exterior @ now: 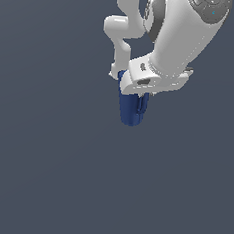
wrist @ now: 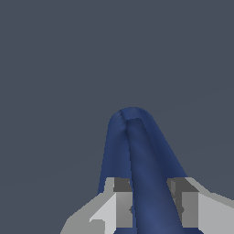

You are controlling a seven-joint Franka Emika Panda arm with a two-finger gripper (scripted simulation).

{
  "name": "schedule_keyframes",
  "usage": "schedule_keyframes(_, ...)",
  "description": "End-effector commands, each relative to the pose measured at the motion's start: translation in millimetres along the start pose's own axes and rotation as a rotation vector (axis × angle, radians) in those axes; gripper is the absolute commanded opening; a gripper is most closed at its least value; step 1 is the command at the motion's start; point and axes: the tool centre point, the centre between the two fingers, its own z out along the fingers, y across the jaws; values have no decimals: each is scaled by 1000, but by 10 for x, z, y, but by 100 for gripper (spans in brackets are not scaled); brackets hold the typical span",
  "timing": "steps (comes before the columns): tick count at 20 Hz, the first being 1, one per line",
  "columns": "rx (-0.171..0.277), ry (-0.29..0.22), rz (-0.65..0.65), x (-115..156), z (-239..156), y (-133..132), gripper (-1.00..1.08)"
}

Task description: Pick up the object and move it to a goal position.

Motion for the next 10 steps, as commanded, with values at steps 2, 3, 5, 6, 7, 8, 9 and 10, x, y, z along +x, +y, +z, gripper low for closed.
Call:
schedule_keyframes(2,0,1,0,-25,-25,6,-100)
schedule_keyframes(3,0,1,0,-45,-39,10,-100)
schedule_keyframes(5,0,1,0,-102,-77,22,-100)
schedule_keyframes(6,0,1,0,-140,-101,30,-100)
schedule_keyframes(7,0,1,0,-177,-125,37,-100)
schedule_keyframes(8,0,1,0,-209,-145,43,-100)
schedule_keyframes(9,0,1,0,-235,-161,48,-100)
schedule_keyframes(10,0,1,0,-256,-173,52,-100)
